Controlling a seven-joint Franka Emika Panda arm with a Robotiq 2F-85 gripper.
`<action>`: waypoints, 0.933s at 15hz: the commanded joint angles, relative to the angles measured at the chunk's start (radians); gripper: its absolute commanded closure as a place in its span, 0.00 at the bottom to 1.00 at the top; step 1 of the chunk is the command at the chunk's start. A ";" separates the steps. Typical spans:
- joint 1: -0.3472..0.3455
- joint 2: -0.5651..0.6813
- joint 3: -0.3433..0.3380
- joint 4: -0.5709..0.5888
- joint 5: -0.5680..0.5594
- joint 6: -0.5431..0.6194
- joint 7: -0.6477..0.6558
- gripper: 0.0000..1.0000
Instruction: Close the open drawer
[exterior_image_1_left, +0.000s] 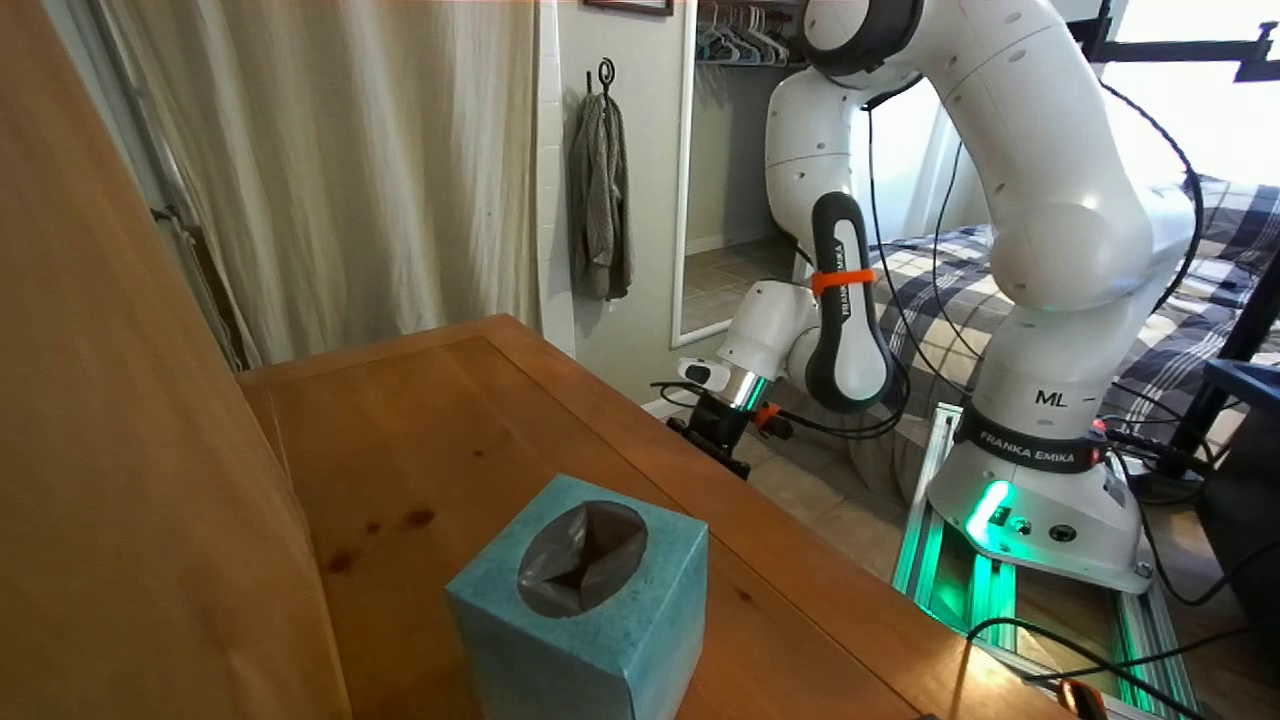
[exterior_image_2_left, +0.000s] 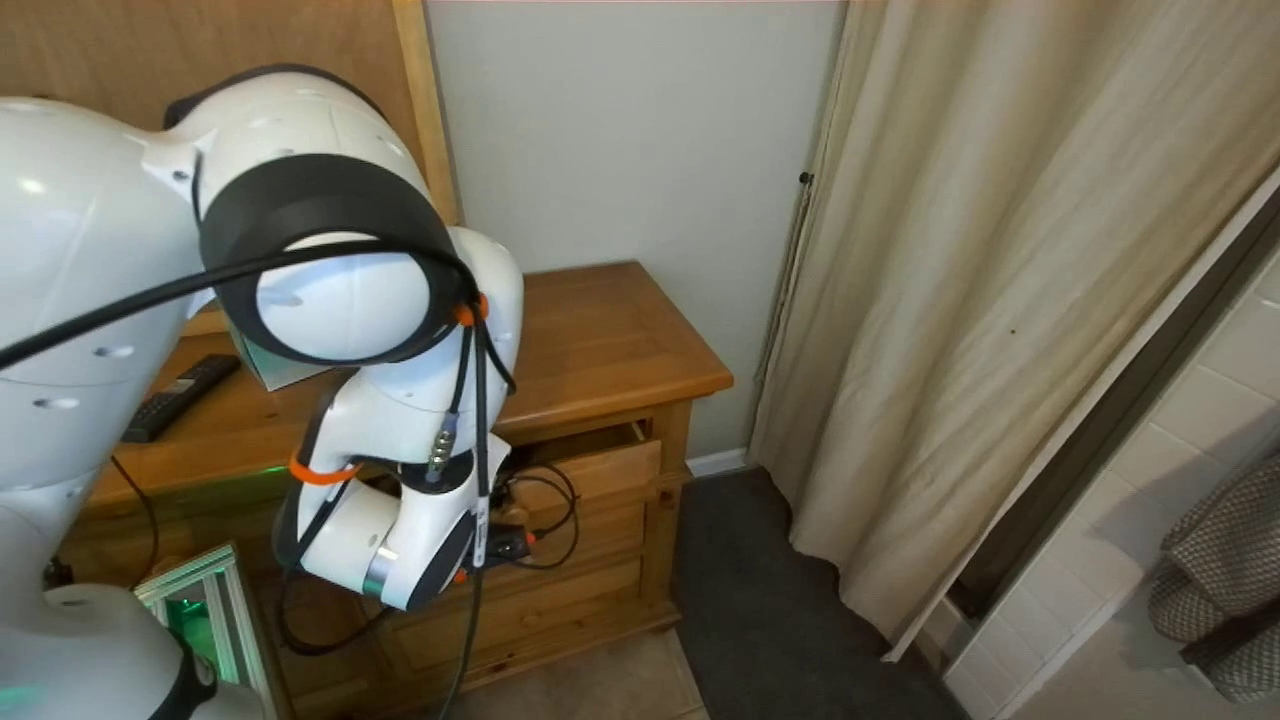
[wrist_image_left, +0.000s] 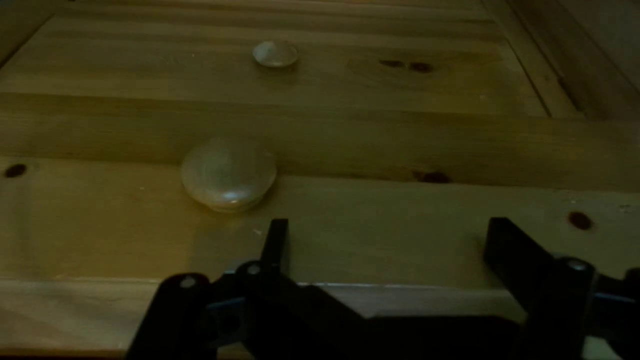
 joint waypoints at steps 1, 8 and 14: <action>0.052 0.082 0.014 0.113 -0.085 0.040 0.114 0.00; 0.151 0.178 -0.003 0.271 -0.130 0.065 0.253 0.00; 0.204 0.015 -0.132 0.235 -0.076 -0.060 0.290 0.00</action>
